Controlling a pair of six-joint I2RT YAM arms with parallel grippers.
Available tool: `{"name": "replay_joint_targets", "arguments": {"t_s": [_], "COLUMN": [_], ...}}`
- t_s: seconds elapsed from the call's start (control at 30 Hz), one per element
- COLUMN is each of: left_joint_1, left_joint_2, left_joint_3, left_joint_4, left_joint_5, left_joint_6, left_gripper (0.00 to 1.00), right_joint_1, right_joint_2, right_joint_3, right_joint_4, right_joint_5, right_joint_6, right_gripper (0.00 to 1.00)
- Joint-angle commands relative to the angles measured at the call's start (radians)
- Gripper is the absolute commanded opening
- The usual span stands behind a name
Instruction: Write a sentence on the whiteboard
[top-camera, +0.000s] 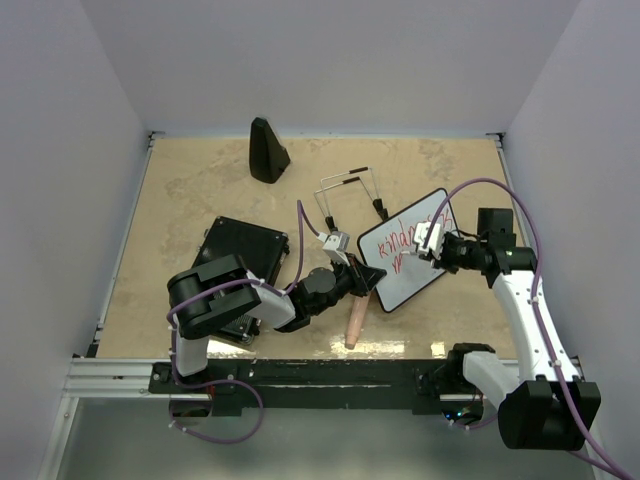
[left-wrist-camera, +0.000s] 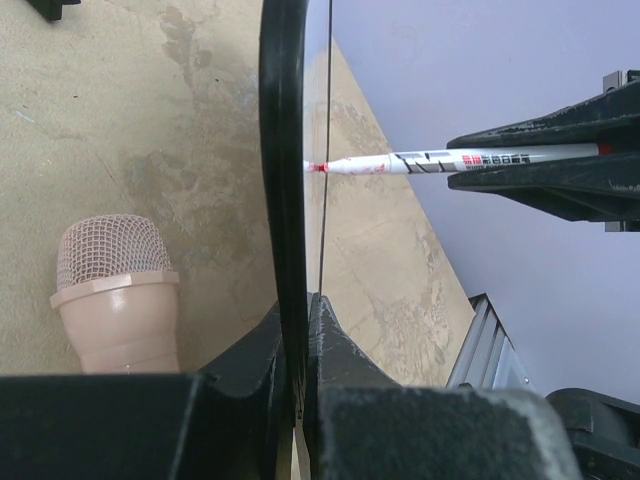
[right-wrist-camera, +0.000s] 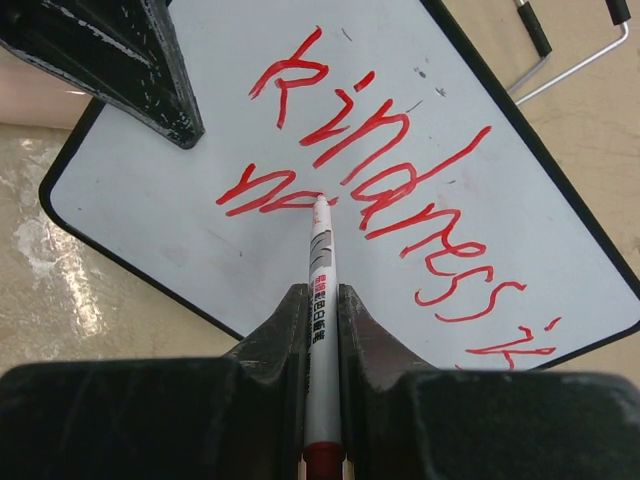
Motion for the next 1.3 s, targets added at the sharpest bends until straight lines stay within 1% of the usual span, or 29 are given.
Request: {"name": "replay_joint_targets", "arguments": {"t_s": [0.0, 0.17, 0.27, 0.3, 0.4, 0.57, 0.63, 0.77, 0.97, 1.17, 1.27], "left_joint_1": [-0.013, -0.013, -0.013, -0.013, -0.013, -0.013, -0.013, -0.013, -0.013, -0.013, -0.013], "left_joint_2": [0.0, -0.003, -0.003, -0.001, 0.002, 0.002, 0.003, 0.005, 0.005, -0.006, -0.009], "left_joint_3": [0.02, 0.018, 0.018, 0.018, 0.02, 0.02, 0.02, 0.02, 0.017, 0.001, -0.002], "left_joint_4": [0.058, 0.058, 0.058, 0.058, 0.059, 0.059, 0.058, 0.058, 0.058, 0.063, 0.063], "left_joint_5": [0.031, 0.033, 0.031, 0.033, 0.031, 0.033, 0.033, 0.033, 0.034, 0.034, 0.033], "left_joint_6": [0.043, 0.045, 0.045, 0.045, 0.046, 0.045, 0.045, 0.045, 0.045, 0.045, 0.045], "left_gripper": [0.0, 0.0, 0.0, 0.0, 0.0, 0.0, 0.0, 0.0, 0.0, 0.0, 0.0], "right_joint_1": [0.003, 0.005, 0.005, 0.003, 0.005, 0.005, 0.005, 0.005, 0.003, 0.0, -0.009], "right_joint_2": [-0.011, 0.002, 0.019, 0.022, 0.036, 0.053, 0.053, 0.027, 0.016, 0.005, 0.004], "right_joint_3": [-0.006, -0.005, -0.002, 0.0, 0.006, 0.009, 0.011, 0.032, 0.106, 0.103, 0.092], "right_joint_4": [0.094, 0.048, -0.012, -0.058, -0.13, -0.182, -0.172, -0.113, -0.132, -0.103, -0.101], "right_joint_5": [0.049, 0.052, 0.053, 0.05, 0.044, 0.063, 0.063, 0.041, -0.005, 0.024, 0.027], "right_joint_6": [0.061, 0.019, -0.039, -0.088, -0.163, -0.218, -0.206, -0.119, -0.053, 0.009, 0.013], "right_gripper": [0.0, 0.0, 0.0, 0.0, 0.0, 0.0, 0.0, 0.0, 0.0, 0.0, 0.0]}}
